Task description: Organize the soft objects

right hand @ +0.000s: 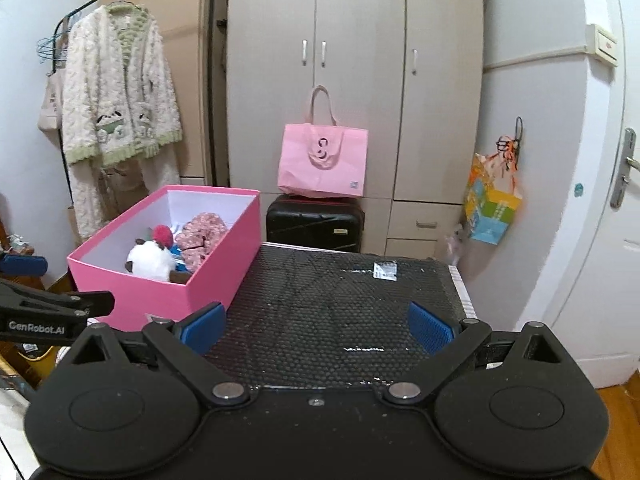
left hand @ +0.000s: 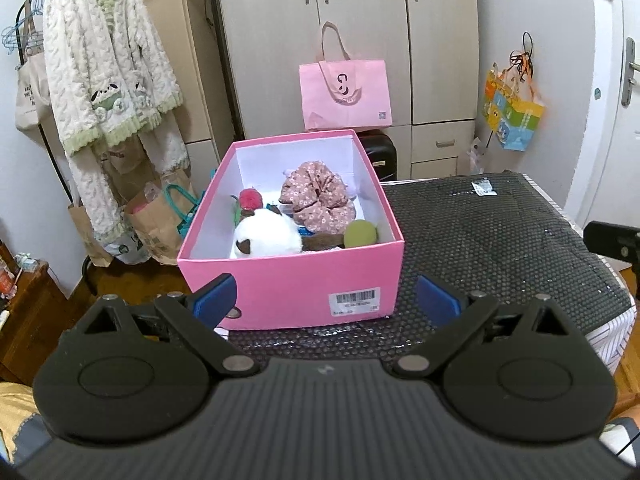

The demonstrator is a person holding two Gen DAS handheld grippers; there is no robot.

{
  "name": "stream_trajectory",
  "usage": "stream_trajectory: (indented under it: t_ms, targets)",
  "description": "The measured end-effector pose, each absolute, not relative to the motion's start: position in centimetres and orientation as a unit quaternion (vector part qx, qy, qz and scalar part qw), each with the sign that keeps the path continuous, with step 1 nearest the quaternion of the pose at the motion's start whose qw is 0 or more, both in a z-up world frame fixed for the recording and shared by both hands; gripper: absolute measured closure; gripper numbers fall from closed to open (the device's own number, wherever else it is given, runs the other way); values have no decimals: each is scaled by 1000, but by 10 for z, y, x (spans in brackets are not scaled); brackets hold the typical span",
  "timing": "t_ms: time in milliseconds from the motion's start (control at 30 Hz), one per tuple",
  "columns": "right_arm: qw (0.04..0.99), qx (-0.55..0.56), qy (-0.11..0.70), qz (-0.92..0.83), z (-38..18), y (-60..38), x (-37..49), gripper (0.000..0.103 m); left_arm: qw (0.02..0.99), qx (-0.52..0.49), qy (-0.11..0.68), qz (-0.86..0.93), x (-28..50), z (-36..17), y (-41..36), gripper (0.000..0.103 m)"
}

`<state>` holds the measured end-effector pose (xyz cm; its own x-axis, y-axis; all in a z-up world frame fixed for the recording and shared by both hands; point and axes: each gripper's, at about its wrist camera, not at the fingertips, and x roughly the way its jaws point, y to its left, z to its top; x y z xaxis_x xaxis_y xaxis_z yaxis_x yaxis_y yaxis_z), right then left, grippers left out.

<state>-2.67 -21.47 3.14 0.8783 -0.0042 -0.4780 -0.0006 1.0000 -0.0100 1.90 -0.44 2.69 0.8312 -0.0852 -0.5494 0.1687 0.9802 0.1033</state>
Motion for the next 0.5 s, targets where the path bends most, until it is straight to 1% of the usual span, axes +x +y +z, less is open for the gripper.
stream_trajectory:
  t_ms: [167, 500]
  targets:
    - [969, -13, 245, -30, 29, -217, -27, 3, 954, 69, 284, -65, 18, 23, -7, 5]
    - [969, -9, 246, -24, 28, -216, -26, 3, 957, 67, 276, -56, 18, 22, -6, 5]
